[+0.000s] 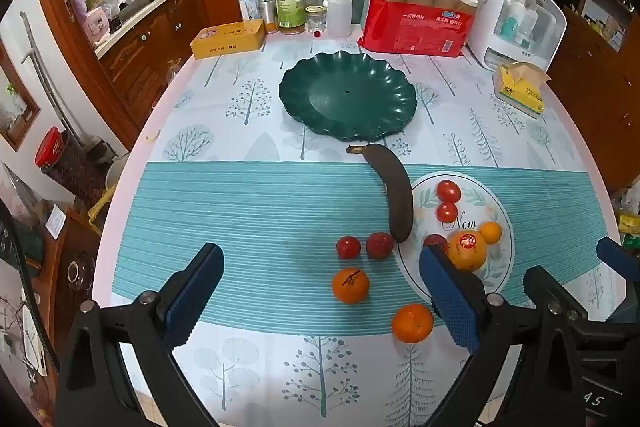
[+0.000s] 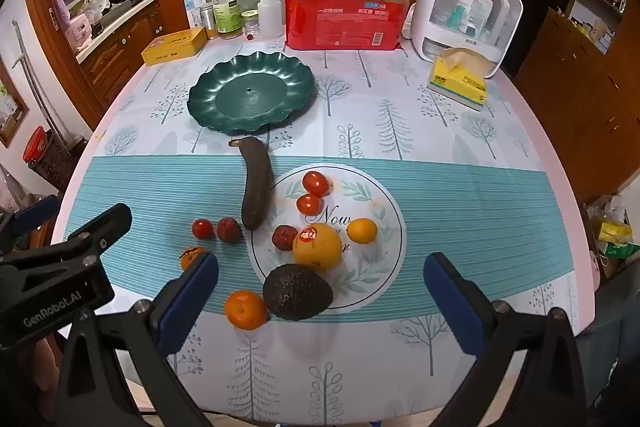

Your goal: Organize fruits

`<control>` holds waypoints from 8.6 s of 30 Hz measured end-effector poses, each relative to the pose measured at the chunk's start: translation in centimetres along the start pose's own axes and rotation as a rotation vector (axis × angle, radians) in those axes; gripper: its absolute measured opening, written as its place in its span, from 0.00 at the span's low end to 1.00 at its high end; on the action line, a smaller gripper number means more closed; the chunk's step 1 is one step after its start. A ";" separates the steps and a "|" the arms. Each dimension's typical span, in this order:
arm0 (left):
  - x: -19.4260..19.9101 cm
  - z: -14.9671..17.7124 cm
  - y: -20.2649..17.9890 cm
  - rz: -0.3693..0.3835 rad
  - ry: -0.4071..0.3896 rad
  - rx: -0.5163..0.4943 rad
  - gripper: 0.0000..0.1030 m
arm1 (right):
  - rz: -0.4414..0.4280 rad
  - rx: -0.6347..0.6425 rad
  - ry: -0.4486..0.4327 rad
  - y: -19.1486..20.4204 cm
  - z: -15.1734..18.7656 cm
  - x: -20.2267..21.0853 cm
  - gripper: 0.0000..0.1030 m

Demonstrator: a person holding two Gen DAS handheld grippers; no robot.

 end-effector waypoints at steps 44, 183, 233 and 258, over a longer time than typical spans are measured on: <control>0.5 0.1 0.4 0.025 0.019 0.002 0.95 | -0.019 -0.012 -0.060 1.0 0.4 1.6 1.00; -0.2 -19.8 5.5 0.106 -0.135 -0.104 0.36 | -0.077 0.088 -0.251 6.2 -23.7 2.2 0.44; -22.5 -17.5 0.8 0.091 0.156 0.064 0.75 | -0.204 0.199 0.054 5.4 -19.4 -23.8 0.57; -2.5 -10.9 3.3 0.220 -0.118 -0.011 0.75 | -0.177 0.146 -0.136 4.5 -10.5 -1.5 0.58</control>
Point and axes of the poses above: each gripper's, at about its wrist camera, not at the fingertips, and x roughly against the way its jaws point, y to its left, z to its underside, the point moved 5 cm from there along -x, roughly the way its jaws point, and after that the axes turned 3 degrees about -z, right-handed, at the moved point
